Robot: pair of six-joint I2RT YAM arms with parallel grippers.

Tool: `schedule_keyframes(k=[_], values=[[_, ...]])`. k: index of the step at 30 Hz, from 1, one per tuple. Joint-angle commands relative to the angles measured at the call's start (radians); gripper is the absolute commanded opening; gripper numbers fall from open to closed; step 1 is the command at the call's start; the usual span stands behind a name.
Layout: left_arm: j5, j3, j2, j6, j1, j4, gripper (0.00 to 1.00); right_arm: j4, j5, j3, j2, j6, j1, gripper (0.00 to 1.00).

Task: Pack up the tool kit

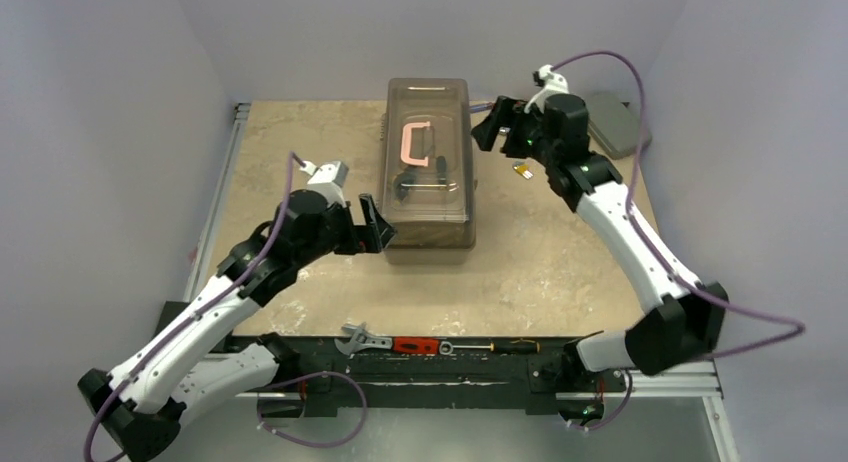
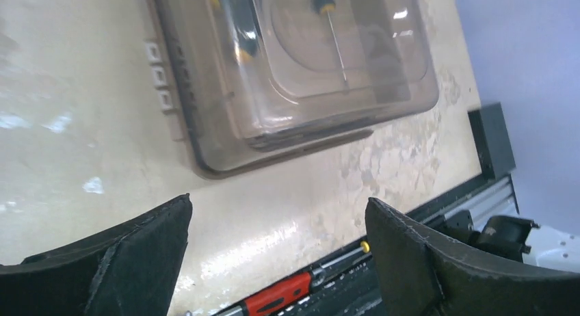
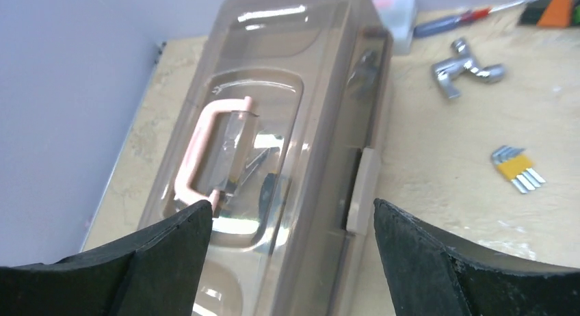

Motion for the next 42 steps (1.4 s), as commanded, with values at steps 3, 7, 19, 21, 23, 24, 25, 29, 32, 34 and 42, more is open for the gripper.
schedule_keyframes(k=[3, 7, 19, 21, 23, 24, 25, 29, 32, 34, 42], values=[[-0.303, 0.076, -0.115, 0.148, 0.021, -0.169, 0.99, 0.181, 0.180, -0.242, -0.275, -0.087, -0.008, 0.90], [-0.570, -0.010, -0.167, 0.191, 0.021, -0.158, 1.00, 0.359, 0.219, -0.509, -0.433, -0.232, -0.007, 0.98], [-0.797, -0.662, -0.302, 0.645, 0.098, 0.810, 1.00, 0.902, 0.552, -1.120, -0.700, -0.411, -0.018, 0.95], [-0.761, -0.699, -0.254, 0.631, 0.202, 0.903, 1.00, 0.982, 0.633, -1.166, -0.681, -0.483, -0.027, 0.94], [-0.636, -0.706, -0.213, 0.588, 0.330, 0.916, 1.00, 1.052, 0.627, -1.201, -0.628, -0.474, -0.064, 0.94], [-0.588, -0.714, -0.174, 0.571, 0.386, 0.946, 1.00, 1.079, 0.609, -1.209, -0.588, -0.464, -0.080, 0.94], [-0.550, -0.723, -0.138, 0.557, 0.429, 0.987, 1.00, 1.106, 0.600, -1.213, -0.546, -0.446, -0.089, 0.94], [-0.415, -0.736, 0.042, 0.587, 0.531, 1.212, 1.00, 1.306, 0.497, -1.240, -0.341, -0.340, -0.187, 0.95], [-0.331, -0.709, 0.111, 0.587, 0.576, 1.260, 1.00, 1.520, 0.394, -1.259, -0.186, -0.345, -0.264, 0.95], [-0.251, -0.702, 0.153, 0.584, 0.605, 1.310, 1.00, 1.536, 0.373, -1.236, -0.117, -0.341, -0.283, 0.95], [-0.076, -0.707, 0.423, 0.648, 0.651, 1.624, 0.96, 1.447, 0.335, -1.094, 0.055, -0.385, -0.295, 0.99]])
